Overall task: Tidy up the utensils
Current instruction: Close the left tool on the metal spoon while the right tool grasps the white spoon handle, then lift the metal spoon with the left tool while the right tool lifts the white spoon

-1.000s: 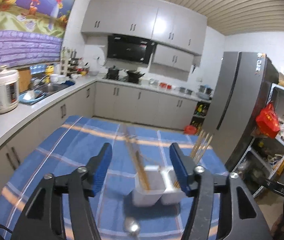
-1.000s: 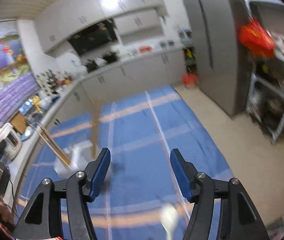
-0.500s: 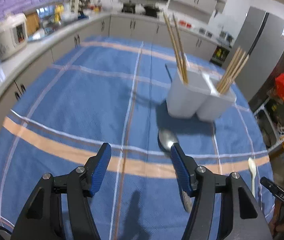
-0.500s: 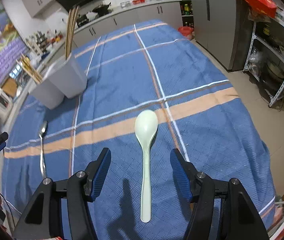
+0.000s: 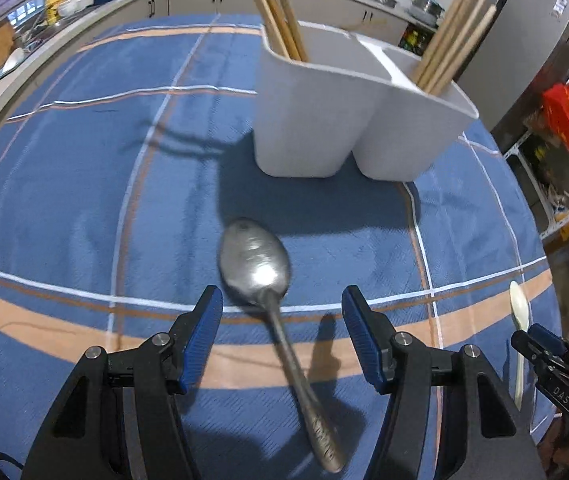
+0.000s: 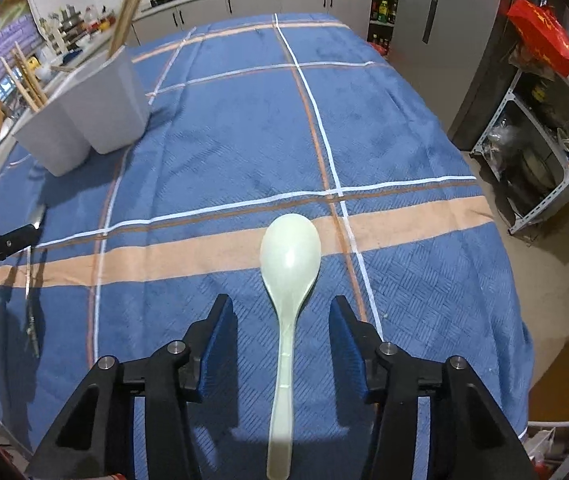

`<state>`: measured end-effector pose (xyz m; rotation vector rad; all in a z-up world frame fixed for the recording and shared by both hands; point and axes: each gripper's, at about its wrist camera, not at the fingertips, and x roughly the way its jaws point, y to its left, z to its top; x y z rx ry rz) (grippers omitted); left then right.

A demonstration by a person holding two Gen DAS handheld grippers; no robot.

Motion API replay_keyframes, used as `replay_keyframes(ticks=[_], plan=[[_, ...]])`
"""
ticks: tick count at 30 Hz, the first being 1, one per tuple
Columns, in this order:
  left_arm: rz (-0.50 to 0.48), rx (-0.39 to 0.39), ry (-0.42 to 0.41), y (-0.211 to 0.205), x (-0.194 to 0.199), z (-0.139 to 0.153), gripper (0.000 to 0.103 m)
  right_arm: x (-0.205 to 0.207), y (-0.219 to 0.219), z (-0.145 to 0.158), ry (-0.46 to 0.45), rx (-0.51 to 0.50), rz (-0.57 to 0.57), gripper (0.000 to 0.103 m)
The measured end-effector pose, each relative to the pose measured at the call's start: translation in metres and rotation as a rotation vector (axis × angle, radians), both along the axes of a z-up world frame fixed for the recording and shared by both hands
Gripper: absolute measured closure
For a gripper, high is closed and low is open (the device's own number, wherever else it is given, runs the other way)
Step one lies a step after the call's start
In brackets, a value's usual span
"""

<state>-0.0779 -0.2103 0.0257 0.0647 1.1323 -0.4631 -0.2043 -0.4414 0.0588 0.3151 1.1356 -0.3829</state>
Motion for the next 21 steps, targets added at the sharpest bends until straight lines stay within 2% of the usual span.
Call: replay_keyframes(ticks=[4, 5, 6, 8, 10, 12, 15, 18, 19, 21], plan=[[-0.018, 0.024, -0.009, -0.009, 0.001, -0.005, 0.042, 0.007, 0.003, -0.002, 0.011, -0.027, 0.01, 0.051], [-0.032, 0.034, -0.02, -0.012, 0.0, -0.005, 0.045, 0.009, 0.003, -0.002, 0.009, -0.029, 0.013, 0.053], [-0.045, 0.045, -0.037, -0.013, -0.001, -0.004, 0.067, 0.01, 0.005, -0.001, 0.004, -0.033, 0.016, 0.064], [-0.081, 0.061, -0.047, -0.017, -0.003, -0.005, 0.097, 0.014, 0.006, 0.001, -0.008, -0.017, 0.027, 0.075], [-0.084, 0.017, -0.017, -0.013, -0.003, -0.004, 0.098, 0.014, 0.006, 0.002, -0.041, 0.043, 0.043, 0.078], [-0.08, -0.006, 0.001, -0.007, -0.002, -0.005, 0.1, 0.011, 0.006, 0.001, -0.065, 0.086, 0.048, 0.088], [-0.072, -0.053, 0.027, 0.005, -0.005, -0.004, 0.1, 0.004, 0.002, 0.0, -0.1, 0.161, 0.031, 0.091], [-0.067, -0.096, 0.029, 0.016, -0.01, -0.002, 0.1, -0.001, 0.003, 0.003, -0.119, 0.164, 0.032, 0.094], [-0.066, -0.1, 0.022, 0.019, -0.011, -0.001, 0.1, -0.001, 0.005, 0.006, -0.123, 0.161, 0.033, 0.099], [-0.063, -0.102, 0.008, 0.023, -0.015, 0.002, 0.1, -0.004, 0.011, 0.009, -0.132, 0.163, 0.04, 0.099]])
